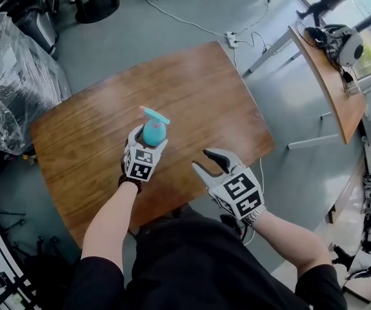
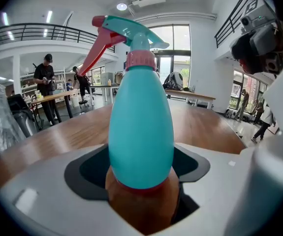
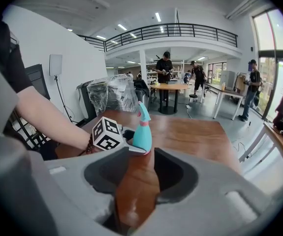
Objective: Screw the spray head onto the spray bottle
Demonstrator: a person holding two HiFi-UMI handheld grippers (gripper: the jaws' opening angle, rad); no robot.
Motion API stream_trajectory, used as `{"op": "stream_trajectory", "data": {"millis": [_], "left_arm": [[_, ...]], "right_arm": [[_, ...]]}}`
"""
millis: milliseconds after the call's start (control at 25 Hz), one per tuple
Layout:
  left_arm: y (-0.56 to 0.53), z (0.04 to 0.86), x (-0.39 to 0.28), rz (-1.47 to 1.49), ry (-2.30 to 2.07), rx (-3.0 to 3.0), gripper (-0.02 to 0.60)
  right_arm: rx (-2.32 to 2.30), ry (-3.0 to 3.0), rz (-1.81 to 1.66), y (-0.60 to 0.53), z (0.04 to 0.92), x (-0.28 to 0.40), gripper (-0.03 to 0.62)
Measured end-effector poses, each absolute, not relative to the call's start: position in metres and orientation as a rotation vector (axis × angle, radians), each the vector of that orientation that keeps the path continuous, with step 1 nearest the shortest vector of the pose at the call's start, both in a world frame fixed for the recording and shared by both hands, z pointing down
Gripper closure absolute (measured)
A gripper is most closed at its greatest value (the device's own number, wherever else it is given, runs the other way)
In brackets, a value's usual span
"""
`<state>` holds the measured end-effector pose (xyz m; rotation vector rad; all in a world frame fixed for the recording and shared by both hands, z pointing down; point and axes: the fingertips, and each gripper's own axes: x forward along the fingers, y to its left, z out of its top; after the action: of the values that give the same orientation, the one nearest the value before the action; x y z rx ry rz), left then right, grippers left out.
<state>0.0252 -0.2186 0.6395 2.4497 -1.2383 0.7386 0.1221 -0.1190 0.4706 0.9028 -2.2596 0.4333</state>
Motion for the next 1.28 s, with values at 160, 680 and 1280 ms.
{"op": "stream_trajectory", "data": {"millis": [160, 680, 1280], "left_arm": [[-0.217, 0.644, 0.022, 0.732, -1.236, 2.439, 0.170], [-0.198, 0.632, 0.008, 0.773, -1.214, 2.423, 0.118], [-0.146, 0.526, -0.019, 0.589, -1.289, 2.467, 0.378]], "right_arm": [[0.905, -2.266, 0.428, -0.119, 0.473, 0.119, 0.451], [0.921, -2.312, 0.459, -0.114, 0.479, 0.093, 0.503], [0.995, -2.410, 0.500, -0.125, 0.475, 0.046, 0.600]]}}
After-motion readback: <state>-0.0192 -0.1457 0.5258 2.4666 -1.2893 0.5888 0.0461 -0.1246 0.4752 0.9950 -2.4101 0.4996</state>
